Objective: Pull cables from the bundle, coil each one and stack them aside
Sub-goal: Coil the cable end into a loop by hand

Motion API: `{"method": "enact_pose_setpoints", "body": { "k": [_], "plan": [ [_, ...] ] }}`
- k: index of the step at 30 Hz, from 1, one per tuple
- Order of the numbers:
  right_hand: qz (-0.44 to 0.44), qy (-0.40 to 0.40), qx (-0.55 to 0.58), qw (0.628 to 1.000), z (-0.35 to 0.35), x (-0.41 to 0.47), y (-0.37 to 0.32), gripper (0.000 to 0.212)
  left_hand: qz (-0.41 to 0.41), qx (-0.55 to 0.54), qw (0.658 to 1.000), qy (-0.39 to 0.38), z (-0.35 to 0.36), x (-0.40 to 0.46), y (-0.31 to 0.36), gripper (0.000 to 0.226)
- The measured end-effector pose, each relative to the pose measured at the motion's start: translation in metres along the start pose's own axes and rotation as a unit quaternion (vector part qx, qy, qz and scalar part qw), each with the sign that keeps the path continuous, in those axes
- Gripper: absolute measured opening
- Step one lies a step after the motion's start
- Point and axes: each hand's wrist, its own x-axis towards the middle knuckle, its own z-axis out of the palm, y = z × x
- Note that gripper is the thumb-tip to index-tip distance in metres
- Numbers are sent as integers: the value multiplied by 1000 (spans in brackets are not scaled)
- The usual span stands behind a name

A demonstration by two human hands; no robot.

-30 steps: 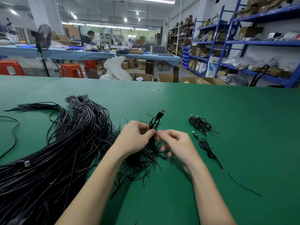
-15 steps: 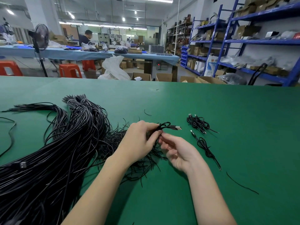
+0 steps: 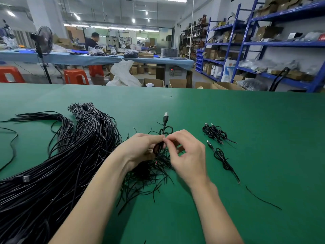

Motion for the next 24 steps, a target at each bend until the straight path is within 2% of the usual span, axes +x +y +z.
{"method": "enact_pose_setpoints", "body": {
  "k": [1, 3, 4, 6, 7, 10, 13, 15, 17, 19, 22, 24],
  "plan": [
    [19, 1, -2, 1000, 2, -1, 1, 10, 21, 11, 1000, 13, -1, 1, -2, 22],
    [153, -5, 67, 986, 3, -1, 1, 10, 103, 77, 990, 64, -2, 3, -6, 16],
    [255, -11, 143, 956, 2, -1, -1, 14, 147, 107, 980, 79, -3, 3, -7, 14],
    [441, -31, 292, 848, -1, 3, -4, 23, 206, 154, 963, 80, -3, 4, -9, 13],
    [495, -48, 329, 803, -3, 5, -2, 26, 219, 176, 956, 81, -2, 5, -11, 13],
    [565, -93, 385, 724, -8, 7, 1, 23, 244, 226, 937, 110, 1, 5, -14, 12],
    [574, -94, 415, 700, -10, 6, 2, 19, 264, 253, 923, 124, 4, 5, -15, 10],
    [555, -90, 423, 710, -11, 6, 2, 20, 265, 256, 922, 118, 4, 5, -14, 13],
    [520, -87, 402, 748, -10, 6, 1, 16, 251, 251, 930, 97, 4, 3, -12, 16],
    [449, -80, 333, 825, -9, 4, -1, 8, 221, 235, 944, 69, 1, 2, -7, 17],
    [264, -83, 162, 947, -12, 3, 1, 9, 123, 236, 963, 37, -11, 1, -1, 24],
    [134, -98, 75, 983, -12, 5, 2, 10, 44, 203, 978, 2, -18, 1, 0, 31]
  ]
}}
